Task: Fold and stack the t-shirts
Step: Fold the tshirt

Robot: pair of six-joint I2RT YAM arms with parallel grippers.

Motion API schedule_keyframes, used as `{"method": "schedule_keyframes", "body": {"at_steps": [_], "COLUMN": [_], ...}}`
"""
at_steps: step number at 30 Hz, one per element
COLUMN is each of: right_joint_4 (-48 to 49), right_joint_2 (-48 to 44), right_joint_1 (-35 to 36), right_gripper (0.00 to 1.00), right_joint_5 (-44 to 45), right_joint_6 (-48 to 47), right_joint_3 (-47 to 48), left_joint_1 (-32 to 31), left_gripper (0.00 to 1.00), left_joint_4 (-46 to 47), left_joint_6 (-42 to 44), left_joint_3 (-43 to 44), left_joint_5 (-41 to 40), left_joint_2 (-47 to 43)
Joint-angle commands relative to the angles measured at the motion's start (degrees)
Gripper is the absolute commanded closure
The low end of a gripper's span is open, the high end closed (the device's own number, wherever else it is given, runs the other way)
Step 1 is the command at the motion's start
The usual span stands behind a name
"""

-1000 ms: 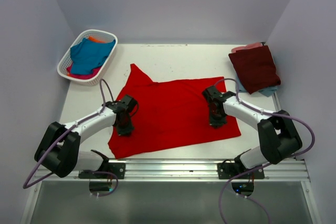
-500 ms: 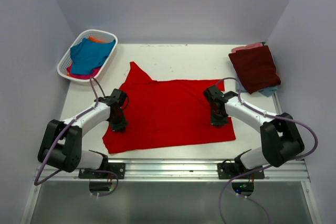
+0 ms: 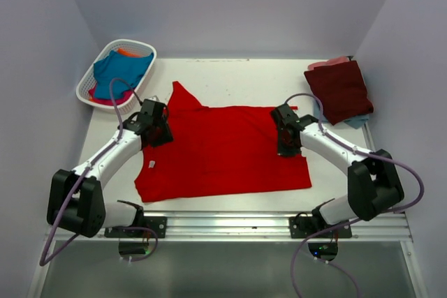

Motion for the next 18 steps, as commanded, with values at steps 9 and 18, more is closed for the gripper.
{"method": "schedule_keyframes", "body": {"at_steps": [9, 18], "right_joint_4": [4.5, 7.7], "right_joint_2": [-2.8, -0.7], "right_joint_1": [-14.6, -14.7], "right_gripper": [1.0, 1.0], "right_joint_5": [-4.2, -8.6], "right_joint_6": [-1.1, -3.2], "right_joint_3": [-1.5, 1.9], "left_joint_1": [22.2, 19.5], "left_gripper": [0.72, 0.46], "left_joint_4": [9.8, 16.5], "left_joint_6": [6.1, 6.1], "left_joint_3": [-7.8, -2.2], "left_joint_5": [7.8, 11.8], "left_joint_2": [-1.0, -1.4]}}
